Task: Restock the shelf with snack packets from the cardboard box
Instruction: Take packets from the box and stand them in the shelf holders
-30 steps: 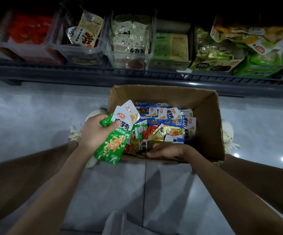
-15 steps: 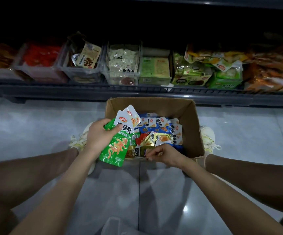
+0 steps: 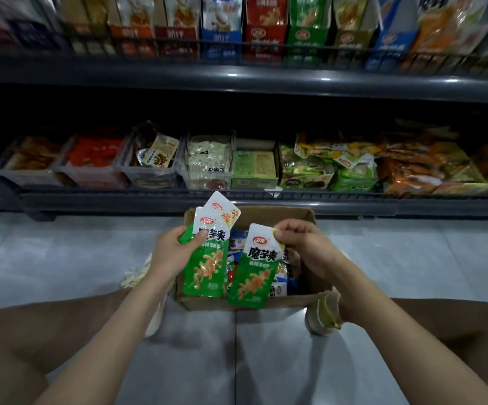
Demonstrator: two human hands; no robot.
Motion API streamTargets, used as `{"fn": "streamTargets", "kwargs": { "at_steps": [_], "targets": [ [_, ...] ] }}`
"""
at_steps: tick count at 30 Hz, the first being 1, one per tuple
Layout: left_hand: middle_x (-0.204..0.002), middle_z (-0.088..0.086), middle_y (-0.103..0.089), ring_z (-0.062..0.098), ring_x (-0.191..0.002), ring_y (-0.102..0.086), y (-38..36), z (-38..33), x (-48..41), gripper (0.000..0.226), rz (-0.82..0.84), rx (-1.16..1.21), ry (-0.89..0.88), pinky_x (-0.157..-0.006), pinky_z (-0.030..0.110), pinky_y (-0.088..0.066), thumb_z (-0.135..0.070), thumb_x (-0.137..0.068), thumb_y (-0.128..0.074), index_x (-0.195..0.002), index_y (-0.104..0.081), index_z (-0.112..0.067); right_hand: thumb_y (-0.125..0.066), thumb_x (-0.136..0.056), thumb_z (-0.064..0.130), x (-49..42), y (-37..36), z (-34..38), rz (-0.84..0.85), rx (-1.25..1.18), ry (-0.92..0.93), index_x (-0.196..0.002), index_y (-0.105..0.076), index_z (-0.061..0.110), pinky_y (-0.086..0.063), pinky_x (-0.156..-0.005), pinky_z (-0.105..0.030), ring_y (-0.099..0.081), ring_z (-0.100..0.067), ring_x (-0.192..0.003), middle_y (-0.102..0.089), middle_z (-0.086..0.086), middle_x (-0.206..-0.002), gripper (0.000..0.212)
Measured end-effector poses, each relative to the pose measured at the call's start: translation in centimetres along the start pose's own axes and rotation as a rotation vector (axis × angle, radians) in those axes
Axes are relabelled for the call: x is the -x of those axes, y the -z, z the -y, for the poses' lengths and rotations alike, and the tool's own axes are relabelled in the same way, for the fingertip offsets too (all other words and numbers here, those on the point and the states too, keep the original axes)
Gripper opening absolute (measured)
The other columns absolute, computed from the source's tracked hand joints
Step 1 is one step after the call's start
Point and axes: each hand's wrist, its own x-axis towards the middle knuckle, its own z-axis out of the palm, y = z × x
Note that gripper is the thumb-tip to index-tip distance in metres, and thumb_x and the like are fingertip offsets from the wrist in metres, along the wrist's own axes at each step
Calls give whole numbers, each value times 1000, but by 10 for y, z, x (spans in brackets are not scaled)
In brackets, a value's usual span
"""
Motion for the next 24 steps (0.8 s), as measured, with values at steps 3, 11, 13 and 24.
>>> {"fn": "streamTargets", "kwargs": {
  "at_steps": [3, 11, 13, 24],
  "targets": [
    [-97, 4, -70, 20, -92, -64, 0, -15, 2, 29, 33, -36, -32, -77, 30, -48, -35, -86, -66, -101, -69, -11, -61, -81, 10, -1, -5, 33, 11, -81, 19, -76, -66, 9, -48, -55, -23, -59, -18, -61, -64, -8, -70, 7],
    [-102, 4, -72, 19, -92, -67, -6, -85, 10, 13, 157, 228, -98, -73, 26, -51, -30, -91, -59, -96, -65, -20, -57, -95, 10, -12, -25, 94, -246, 133, 118, -85, -61, 7, -42, -45, -18, -56, -9, -51, -64, 3, -59, 11],
    [-103, 2, -72, 23, -99, -66, -6, -101, 10, 16, 144, 268, -92, -89, 42, -52, -35, -90, -61, -97, -66, -22, -54, -97, 12, -15, -26, 107, -298, 154, 145, -93, -59, 5, -44, -44, -20, -55, -13, -52, -63, -1, -62, 11],
    [-81, 2, -74, 15, -71, -69, -9, -188, 7, 15, 91, 329, -267, -66, 29, -53, -23, -91, -62, -85, -70, -11, -49, -97, 10, -8, -21, 183, -376, 167, 256, -96, -58, 2, -45, -41, -20, -58, -3, -47, -62, -5, -72, 12]
  ]
}}
